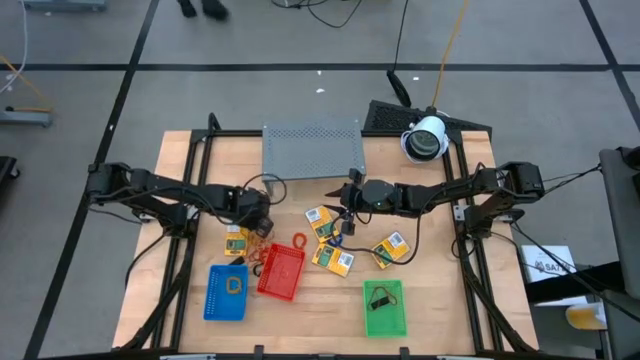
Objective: Pick & Place Office Desk Supplies
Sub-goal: Put the violet spring keychain into the blue basket
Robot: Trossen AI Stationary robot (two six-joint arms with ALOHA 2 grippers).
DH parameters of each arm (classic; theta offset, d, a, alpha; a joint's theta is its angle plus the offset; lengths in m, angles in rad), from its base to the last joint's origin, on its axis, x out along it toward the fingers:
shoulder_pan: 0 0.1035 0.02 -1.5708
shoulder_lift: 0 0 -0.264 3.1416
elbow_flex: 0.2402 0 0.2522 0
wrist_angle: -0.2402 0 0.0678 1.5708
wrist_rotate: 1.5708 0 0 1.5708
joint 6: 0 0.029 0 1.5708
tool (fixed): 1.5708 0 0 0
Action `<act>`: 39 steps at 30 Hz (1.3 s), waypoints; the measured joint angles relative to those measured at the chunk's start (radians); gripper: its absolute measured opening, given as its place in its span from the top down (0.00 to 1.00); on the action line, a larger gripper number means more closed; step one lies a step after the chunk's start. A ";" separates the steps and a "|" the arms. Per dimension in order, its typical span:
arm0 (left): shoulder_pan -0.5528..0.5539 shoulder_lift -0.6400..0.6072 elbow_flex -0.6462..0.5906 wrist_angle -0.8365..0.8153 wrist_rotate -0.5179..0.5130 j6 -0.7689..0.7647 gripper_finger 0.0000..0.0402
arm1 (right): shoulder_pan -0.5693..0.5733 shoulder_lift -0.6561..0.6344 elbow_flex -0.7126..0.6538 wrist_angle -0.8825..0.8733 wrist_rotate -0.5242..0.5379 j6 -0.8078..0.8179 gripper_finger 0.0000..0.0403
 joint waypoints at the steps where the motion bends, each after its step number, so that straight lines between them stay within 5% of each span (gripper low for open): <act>1: -0.003 0.000 0.020 0.001 0.000 0.012 0.98 | 0.000 0.000 0.000 0.000 0.000 0.000 0.67; 7: -0.022 -0.009 0.175 -0.111 0.039 0.099 0.98 | 0.000 0.000 0.000 -0.003 0.000 0.000 0.67; 13: -0.069 -0.044 0.383 -0.430 0.080 0.121 0.98 | 0.000 0.000 0.000 -0.008 0.000 0.001 0.67; 21: -0.238 -0.090 0.603 -0.762 0.237 -0.121 0.98 | 0.000 0.000 0.000 -0.017 0.000 0.017 0.67; 29: -0.525 -0.098 0.580 -0.790 0.350 -0.541 0.97 | 0.000 0.000 0.000 -0.024 0.001 0.025 0.67; 39: -0.734 -0.099 0.378 -0.523 0.279 -0.834 0.97 | 0.000 0.000 0.000 -0.031 0.003 0.024 0.67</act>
